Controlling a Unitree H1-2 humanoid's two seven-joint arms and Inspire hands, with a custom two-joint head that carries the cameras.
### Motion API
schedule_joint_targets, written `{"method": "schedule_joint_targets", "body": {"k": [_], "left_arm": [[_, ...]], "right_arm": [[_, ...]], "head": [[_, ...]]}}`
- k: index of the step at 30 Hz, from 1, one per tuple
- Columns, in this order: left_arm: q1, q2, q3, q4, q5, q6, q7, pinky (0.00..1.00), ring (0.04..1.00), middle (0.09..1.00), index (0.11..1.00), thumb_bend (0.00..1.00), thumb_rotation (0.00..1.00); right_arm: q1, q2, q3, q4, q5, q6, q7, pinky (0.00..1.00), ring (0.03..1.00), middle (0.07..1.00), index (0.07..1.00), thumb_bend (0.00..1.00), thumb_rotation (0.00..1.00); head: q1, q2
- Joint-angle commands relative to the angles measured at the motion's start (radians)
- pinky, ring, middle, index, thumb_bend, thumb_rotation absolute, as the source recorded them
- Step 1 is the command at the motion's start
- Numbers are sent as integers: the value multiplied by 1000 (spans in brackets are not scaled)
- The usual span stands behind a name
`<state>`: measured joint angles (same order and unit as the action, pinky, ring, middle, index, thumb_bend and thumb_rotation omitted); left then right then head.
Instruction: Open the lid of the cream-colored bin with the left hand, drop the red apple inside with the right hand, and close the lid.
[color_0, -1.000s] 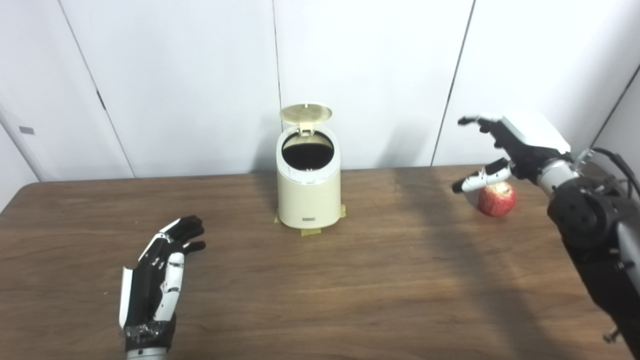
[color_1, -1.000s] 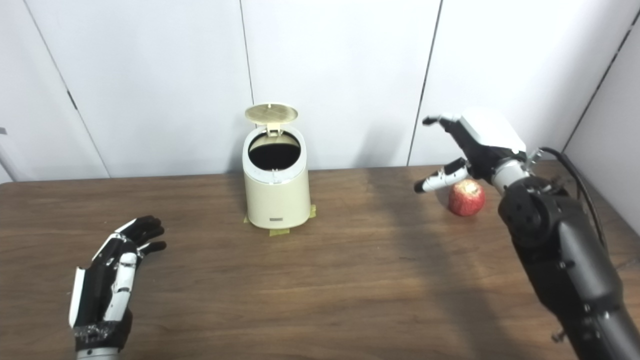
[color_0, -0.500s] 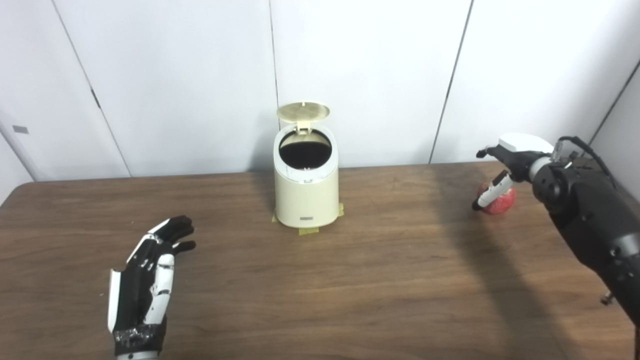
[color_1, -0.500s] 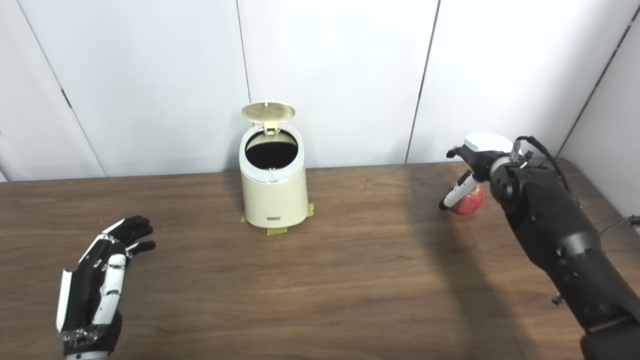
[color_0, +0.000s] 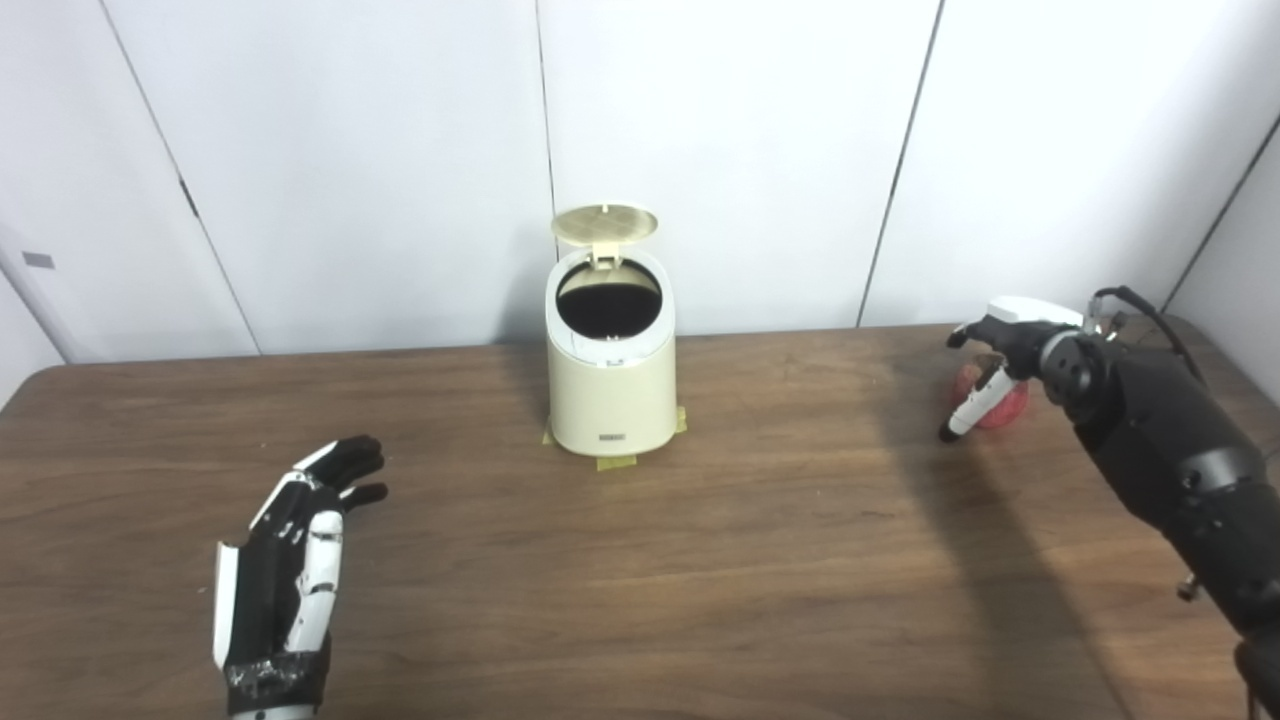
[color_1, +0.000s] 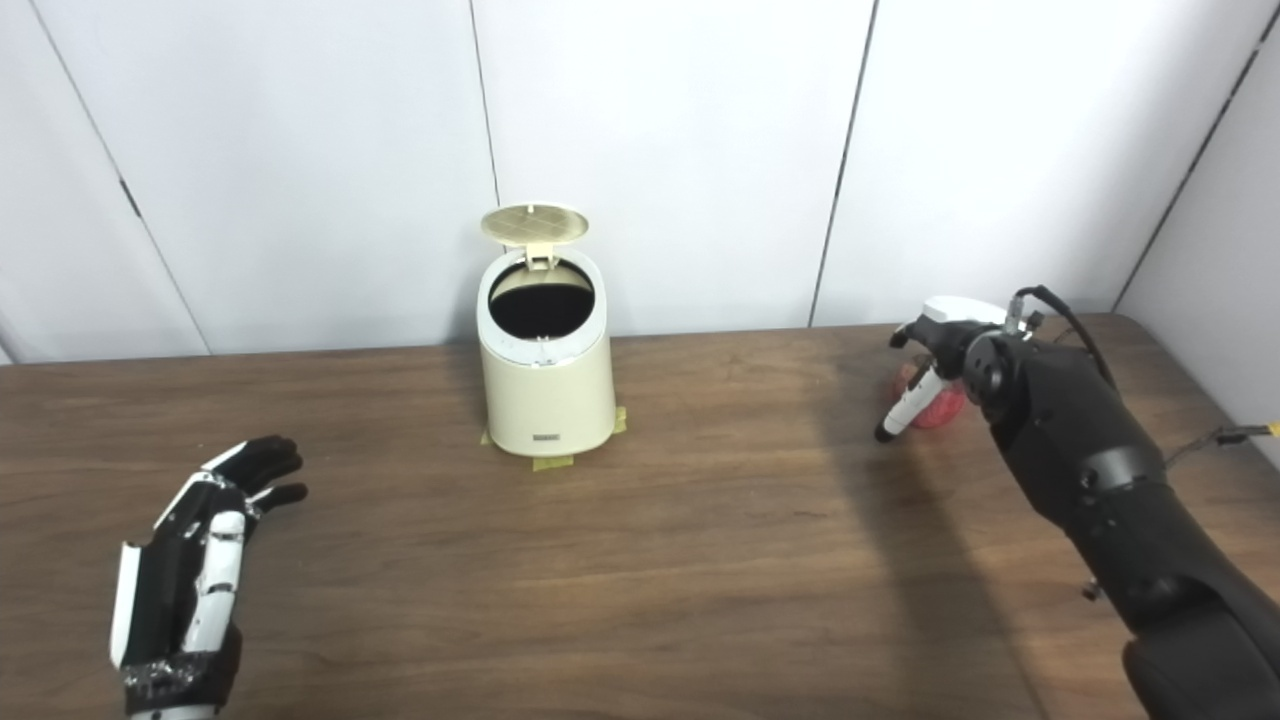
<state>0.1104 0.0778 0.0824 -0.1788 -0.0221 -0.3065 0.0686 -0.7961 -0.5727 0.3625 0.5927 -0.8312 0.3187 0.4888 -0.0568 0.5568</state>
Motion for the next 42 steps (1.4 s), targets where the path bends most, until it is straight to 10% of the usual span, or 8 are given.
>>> {"method": "schedule_joint_targets", "body": {"k": [1, 19, 23, 25, 27, 42], "left_arm": [[55, -34, 3, -18, 10, -17, 12, 690, 766, 759, 721, 97, 665], [64, -49, -4, -28, 38, -26, 30, 670, 750, 745, 708, 95, 608], [67, -51, -6, -35, 47, -25, 37, 668, 748, 742, 705, 86, 619], [68, -49, -8, -36, 46, -26, 37, 667, 747, 742, 706, 87, 639], [70, -48, -9, -38, 43, -24, 38, 665, 747, 744, 707, 92, 647], [63, -45, -9, -26, 36, -35, 40, 672, 749, 740, 699, 89, 568]], "right_arm": [[-78, -19, -5, 12, 11, -11, -28, 628, 817, 903, 864, 1000, 317], [-100, -21, 45, 142, 41, -47, -75, 629, 806, 886, 854, 973, 274], [-77, -10, 51, 163, 0, -54, -257, 538, 664, 739, 741, 867, 66], [-62, 7, 54, 181, -28, -53, -405, 396, 501, 513, 562, 616, 13], [-53, 20, 50, 185, -37, -39, -488, 374, 510, 508, 498, 545, 2], [-51, 21, 55, 198, -24, -65, -579, 344, 414, 508, 493, 519, 0]], "head": [[1, 1], [15, 5], [16, 8], [16, 8], [14, 9], [11, 4]]}}
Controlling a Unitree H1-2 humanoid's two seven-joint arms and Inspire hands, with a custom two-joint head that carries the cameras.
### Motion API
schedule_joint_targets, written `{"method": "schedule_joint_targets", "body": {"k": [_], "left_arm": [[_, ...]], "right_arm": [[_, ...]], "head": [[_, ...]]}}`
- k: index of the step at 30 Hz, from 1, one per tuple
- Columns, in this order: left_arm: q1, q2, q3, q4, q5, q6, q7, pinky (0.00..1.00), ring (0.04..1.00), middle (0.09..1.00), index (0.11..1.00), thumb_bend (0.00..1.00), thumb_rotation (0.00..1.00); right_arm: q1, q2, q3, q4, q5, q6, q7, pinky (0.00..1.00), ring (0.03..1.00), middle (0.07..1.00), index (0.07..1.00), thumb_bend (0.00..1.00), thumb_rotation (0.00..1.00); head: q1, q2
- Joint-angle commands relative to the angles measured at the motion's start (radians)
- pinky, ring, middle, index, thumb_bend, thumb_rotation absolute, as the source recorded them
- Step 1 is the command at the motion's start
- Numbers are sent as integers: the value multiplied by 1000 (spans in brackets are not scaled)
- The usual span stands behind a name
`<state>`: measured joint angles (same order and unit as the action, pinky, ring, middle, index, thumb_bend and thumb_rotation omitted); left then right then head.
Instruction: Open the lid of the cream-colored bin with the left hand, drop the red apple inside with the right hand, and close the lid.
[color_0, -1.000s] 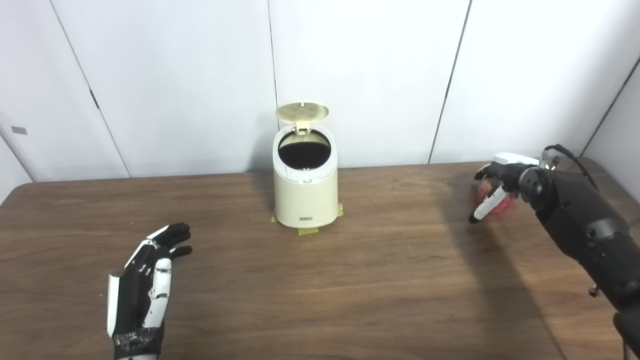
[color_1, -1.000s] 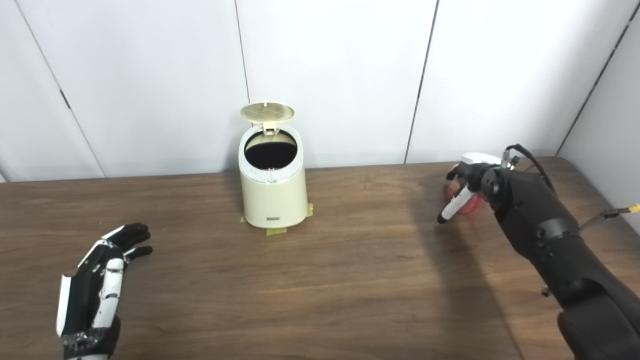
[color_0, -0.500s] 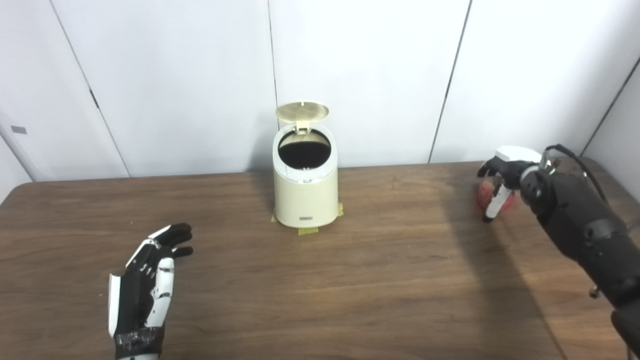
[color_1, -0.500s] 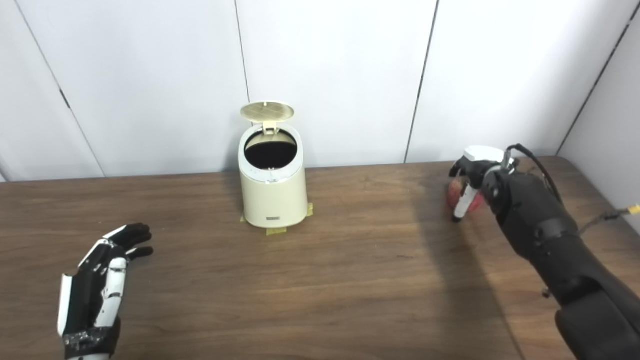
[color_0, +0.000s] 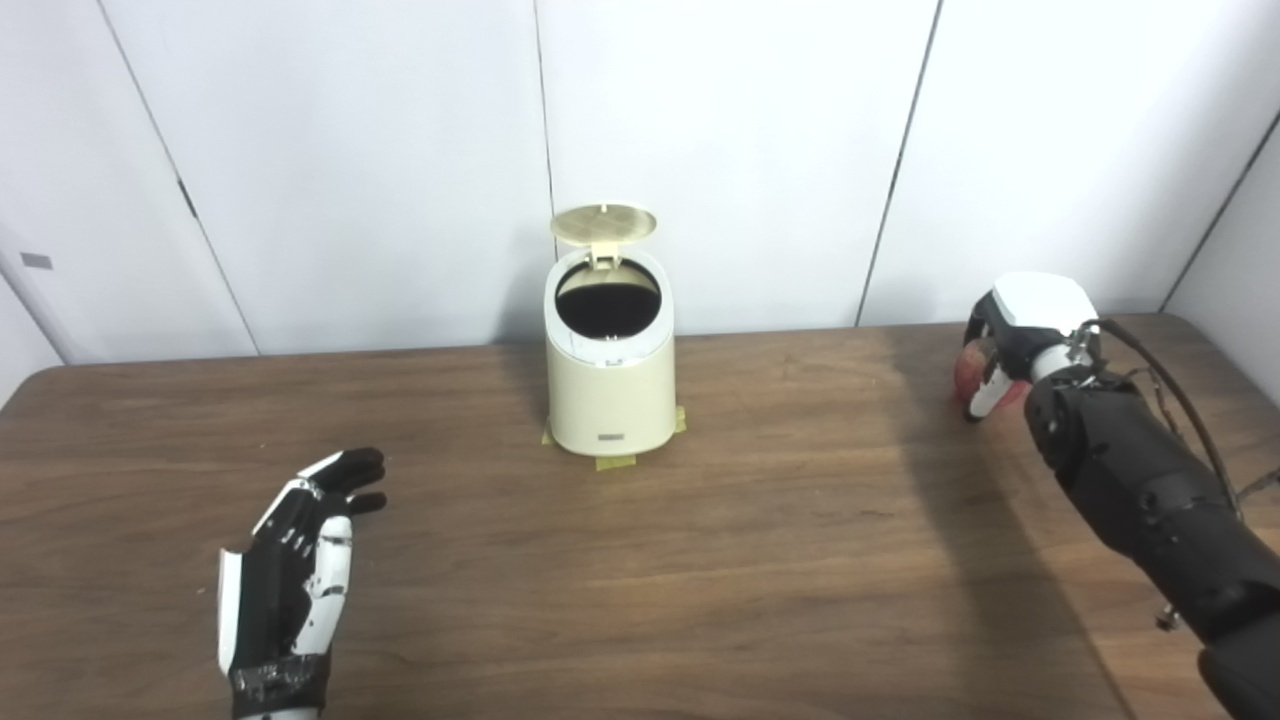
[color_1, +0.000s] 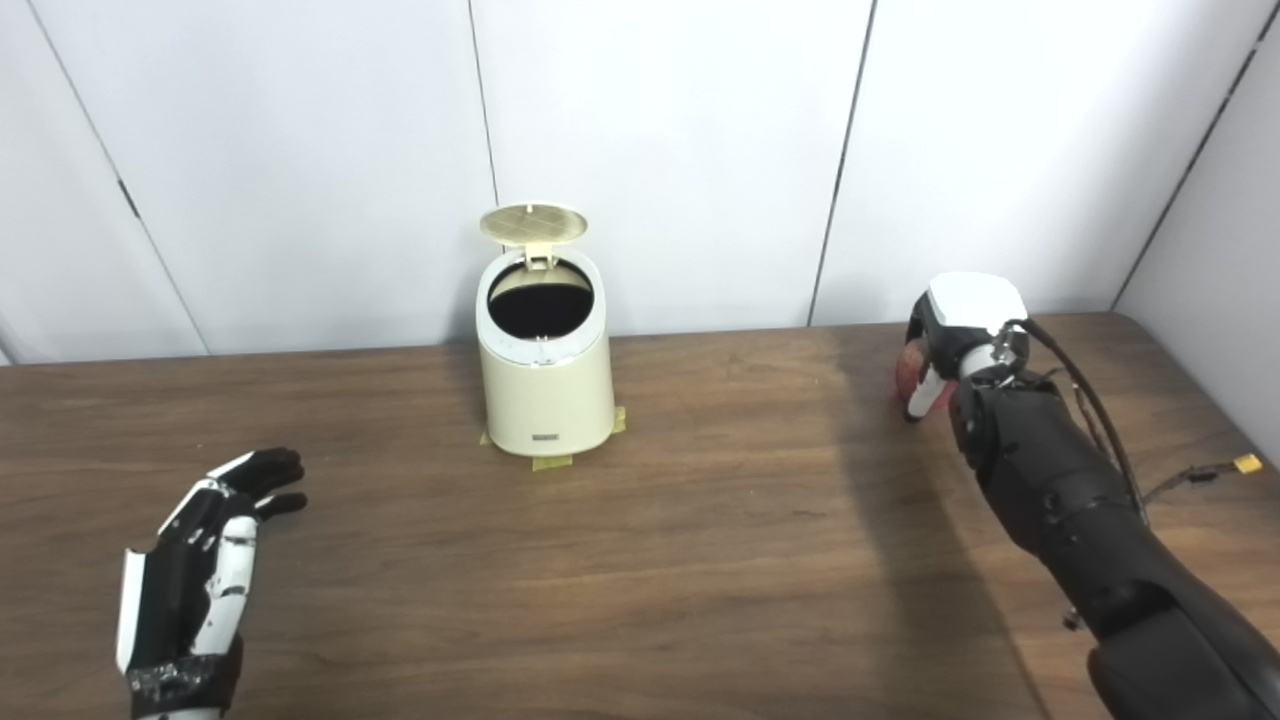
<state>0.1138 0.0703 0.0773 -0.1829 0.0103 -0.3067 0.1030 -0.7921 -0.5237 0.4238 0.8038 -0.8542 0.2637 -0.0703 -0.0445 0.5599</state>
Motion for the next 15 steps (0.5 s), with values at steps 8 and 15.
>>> {"method": "schedule_joint_targets", "body": {"k": [8, 15], "left_arm": [[59, -35, -7, -16, 2, -46, 1, 670, 746, 739, 698, 89, 574], [51, -39, -8, 1, 5, -49, 5, 667, 744, 737, 696, 88, 582]], "right_arm": [[-27, -35, 9, -186, -9, -7, 81, 360, 405, 493, 513, 518, 0], [23, -30, -10, -545, -18, -31, 174, 293, 384, 465, 510, 518, 0]], "head": [[-3, 5], [-1, 0]]}}
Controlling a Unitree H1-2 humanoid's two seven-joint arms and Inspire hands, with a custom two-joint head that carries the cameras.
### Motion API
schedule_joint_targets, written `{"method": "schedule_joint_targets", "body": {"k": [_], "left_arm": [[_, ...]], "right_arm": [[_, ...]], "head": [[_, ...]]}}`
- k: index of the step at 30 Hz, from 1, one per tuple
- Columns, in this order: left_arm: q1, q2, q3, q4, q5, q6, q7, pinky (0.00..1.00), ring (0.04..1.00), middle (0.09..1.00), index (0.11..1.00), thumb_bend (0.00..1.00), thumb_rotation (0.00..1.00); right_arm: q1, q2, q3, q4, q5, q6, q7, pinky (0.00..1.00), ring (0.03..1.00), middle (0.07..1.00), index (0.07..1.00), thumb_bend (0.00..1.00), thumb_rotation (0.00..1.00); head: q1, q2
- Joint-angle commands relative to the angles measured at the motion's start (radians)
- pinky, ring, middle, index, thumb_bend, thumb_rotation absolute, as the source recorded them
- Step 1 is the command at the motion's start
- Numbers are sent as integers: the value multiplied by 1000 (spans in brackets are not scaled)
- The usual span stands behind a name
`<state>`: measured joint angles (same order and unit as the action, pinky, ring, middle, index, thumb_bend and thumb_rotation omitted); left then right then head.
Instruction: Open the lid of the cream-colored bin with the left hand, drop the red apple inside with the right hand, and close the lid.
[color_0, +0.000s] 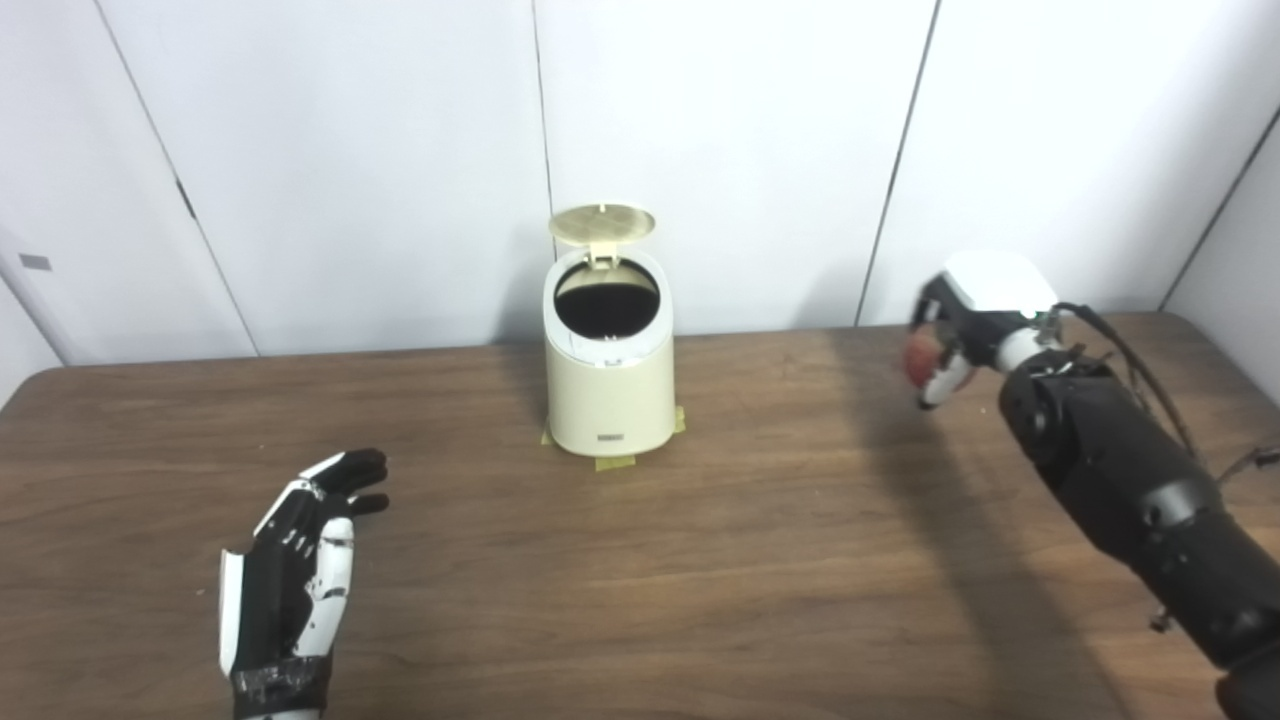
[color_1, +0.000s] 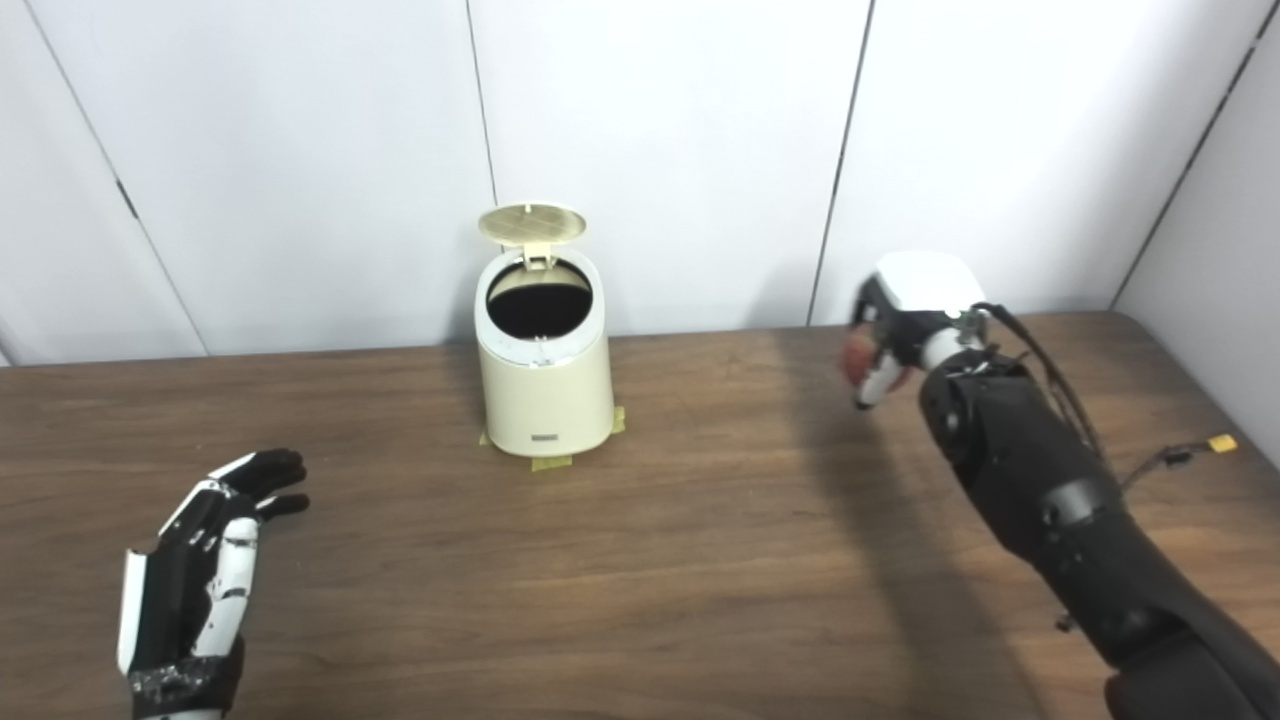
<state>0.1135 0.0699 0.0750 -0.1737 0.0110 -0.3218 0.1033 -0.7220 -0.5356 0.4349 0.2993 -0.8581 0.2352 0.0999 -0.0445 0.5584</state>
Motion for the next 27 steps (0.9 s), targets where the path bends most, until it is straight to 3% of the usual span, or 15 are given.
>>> {"method": "schedule_joint_targets", "body": {"k": [1, 3, 5, 7, 9, 11, 13, 15, 17, 19, 22, 27], "left_arm": [[48, -38, -7, -3, 4, -36, 3, 671, 746, 739, 698, 86, 580], [43, -37, -7, 5, 16, -40, 6, 668, 744, 738, 696, 85, 581], [39, -37, -8, 12, 24, -42, 10, 663, 743, 737, 697, 84, 587], [36, -35, -9, 13, 31, -37, 10, 664, 747, 741, 701, 88, 609], [35, -32, -11, 16, 41, -38, 10, 662, 748, 743, 704, 88, 629], [32, -31, -11, 21, 58, -39, 14, 655, 744, 744, 707, 86, 688], [29, -30, -12, 28, 73, -44, 17, 649, 738, 740, 707, 91, 707], [26, -28, -13, 38, 80, -54, 20, 645, 737, 740, 707, 94, 731], [24, -27, -15, 47, 82, -62, 22, 643, 734, 737, 706, 101, 741], [23, -27, -19, 53, 74, -66, 20, 648, 737, 738, 707, 100, 744], [21, -30, -25, 55, 65, -69, 18, 656, 743, 743, 711, 95, 745], [16, -35, -28, 68, 72, -84, 22, 657, 741, 738, 705, 106, 736]], "right_arm": [[-47, -13, -24, -84, -15, -8, 17, 301, 395, 471, 505, 520, 0], [-48, -1, -24, -179, -13, -26, 50, 344, 431, 488, 489, 521, 0], [-52, 4, -21, -242, -13, -65, 66, 459, 459, 498, 474, 520, 0], [-62, 18, -11, -305, -38, -73, 102, 436, 434, 474, 485, 522, 0], [-68, 41, -13, -358, -54, -71, 128, 463, 544, 486, 480, 528, 0], [-71, 69, -24, -397, -53, -67, 156, 358, 478, 530, 458, 522, 0], [-75, 96, -37, -423, -37, -73, 181, 329, 438, 547, 462, 516, 0], [-80, 118, -43, -442, -40, -79, 203, 342, 430, 551, 463, 513, 0], [-87, 136, -42, -458, -52, -92, 215, 439, 444, 550, 455, 513, 0], [-83, 161, -47, -457, -43, -130, 180, 478, 439, 545, 457, 514, 0], [-71, 198, -63, -447, -7, -172, 151, 358, 422, 545, 468, 513, 0], [-61, 236, -59, -434, -35, -233, 107, 302, 403, 561, 473, 510, 0]], "head": [[0, -2], [-1, -4], [-1, -5], [-2, -6], [-2, -7], [-2, -10], [-1, -11], [-2, -12], [-1, -13], [6, -13], [10, -12], [13, -12]]}}
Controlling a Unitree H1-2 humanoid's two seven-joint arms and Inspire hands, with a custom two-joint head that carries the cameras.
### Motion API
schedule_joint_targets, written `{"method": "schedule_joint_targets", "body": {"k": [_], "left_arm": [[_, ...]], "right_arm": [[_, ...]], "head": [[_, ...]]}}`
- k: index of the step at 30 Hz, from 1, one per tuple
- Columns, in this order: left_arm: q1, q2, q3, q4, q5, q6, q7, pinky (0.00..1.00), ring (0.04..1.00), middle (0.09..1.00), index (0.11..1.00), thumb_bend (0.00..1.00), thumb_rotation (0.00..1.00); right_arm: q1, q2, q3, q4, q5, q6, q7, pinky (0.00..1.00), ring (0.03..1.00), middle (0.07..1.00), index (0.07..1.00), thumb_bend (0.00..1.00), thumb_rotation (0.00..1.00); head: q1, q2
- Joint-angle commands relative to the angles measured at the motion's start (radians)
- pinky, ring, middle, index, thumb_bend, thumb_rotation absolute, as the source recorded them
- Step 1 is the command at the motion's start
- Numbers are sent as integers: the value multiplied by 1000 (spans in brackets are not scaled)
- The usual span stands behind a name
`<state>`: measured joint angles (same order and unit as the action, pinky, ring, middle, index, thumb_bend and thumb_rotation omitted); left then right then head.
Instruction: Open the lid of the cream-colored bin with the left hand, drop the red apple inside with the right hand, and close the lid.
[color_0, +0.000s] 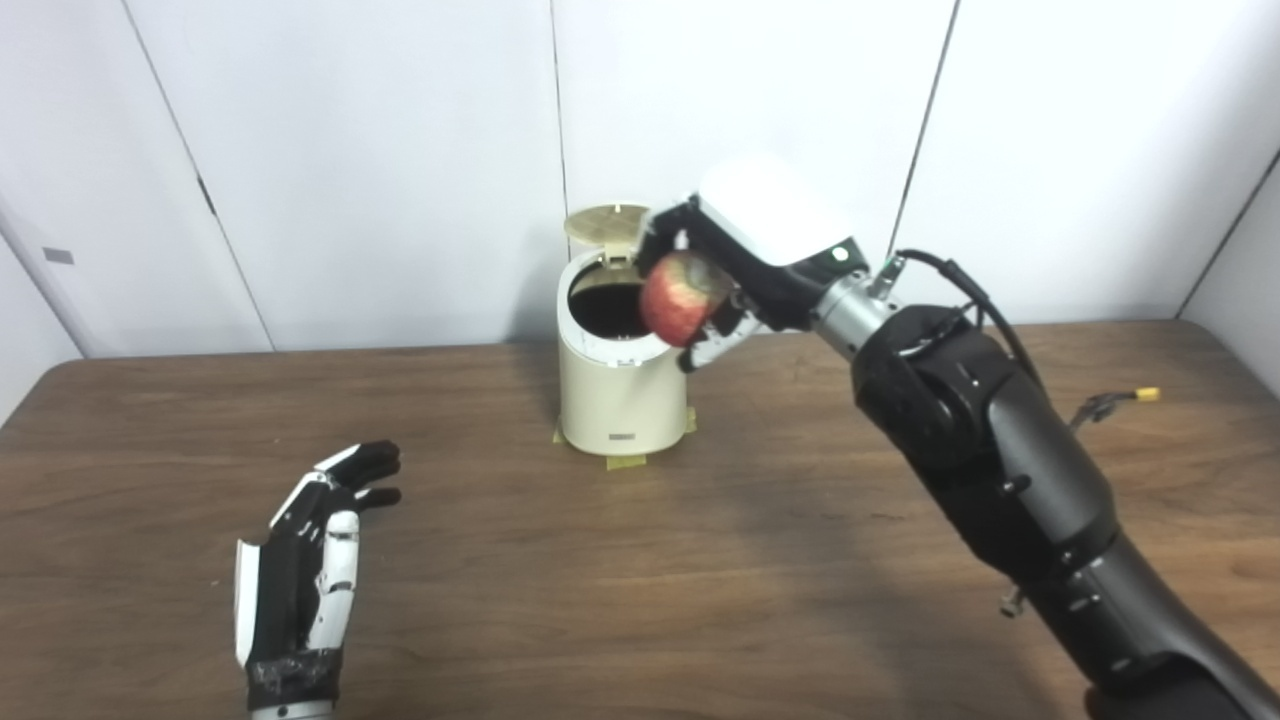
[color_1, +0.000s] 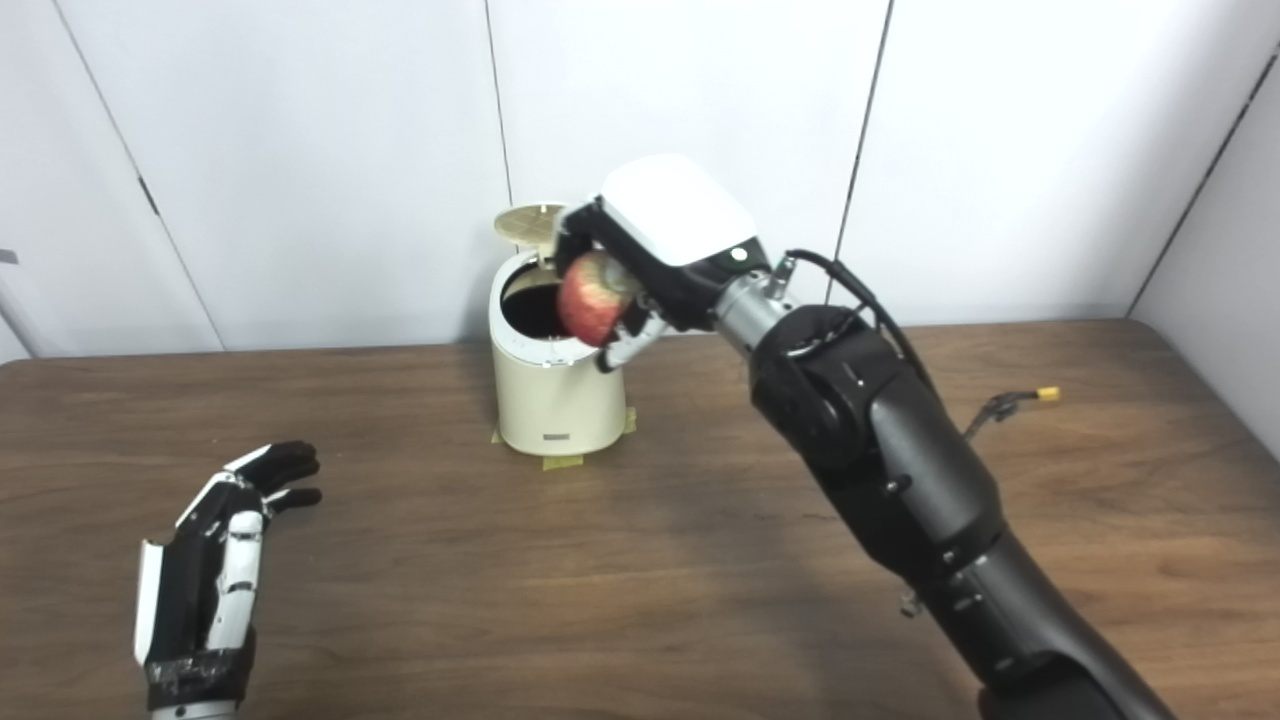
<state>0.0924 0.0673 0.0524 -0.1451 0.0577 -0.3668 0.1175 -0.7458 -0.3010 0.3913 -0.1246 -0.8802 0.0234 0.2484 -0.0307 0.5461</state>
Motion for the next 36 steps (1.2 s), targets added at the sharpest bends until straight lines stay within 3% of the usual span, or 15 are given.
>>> {"method": "schedule_joint_targets", "body": {"k": [1, 8, 15, 27, 36], "left_arm": [[36, -32, -7, 40, 26, -39, 8, 657, 740, 738, 705, 109, 733], [37, -39, -11, 31, 34, -21, 13, 663, 739, 738, 705, 116, 702], [39, -37, -14, 29, 31, -15, 10, 660, 740, 740, 708, 114, 715], [43, -47, -15, 13, 45, 9, 18, 644, 732, 730, 697, 110, 733], [44, -47, -21, 7, 57, 14, 23, 645, 730, 724, 694, 101, 737]], "right_arm": [[-35, 10, -15, -7, -15, -31, -49, 296, 399, 564, 475, 509, 0], [-35, 55, 2, 81, -46, -143, -174, 327, 420, 554, 467, 511, 0], [-60, 72, 6, 236, -90, -250, -343, 356, 448, 552, 449, 512, 0], [-108, 92, 18, 413, -148, -249, -511, 369, 469, 548, 437, 511, 0], [-127, 102, 15, 462, -165, -210, -556, 367, 478, 535, 423, 497, 0]], "head": [[0, 0], [4, 0], [8, -1], [12, -2], [13, -2]]}}
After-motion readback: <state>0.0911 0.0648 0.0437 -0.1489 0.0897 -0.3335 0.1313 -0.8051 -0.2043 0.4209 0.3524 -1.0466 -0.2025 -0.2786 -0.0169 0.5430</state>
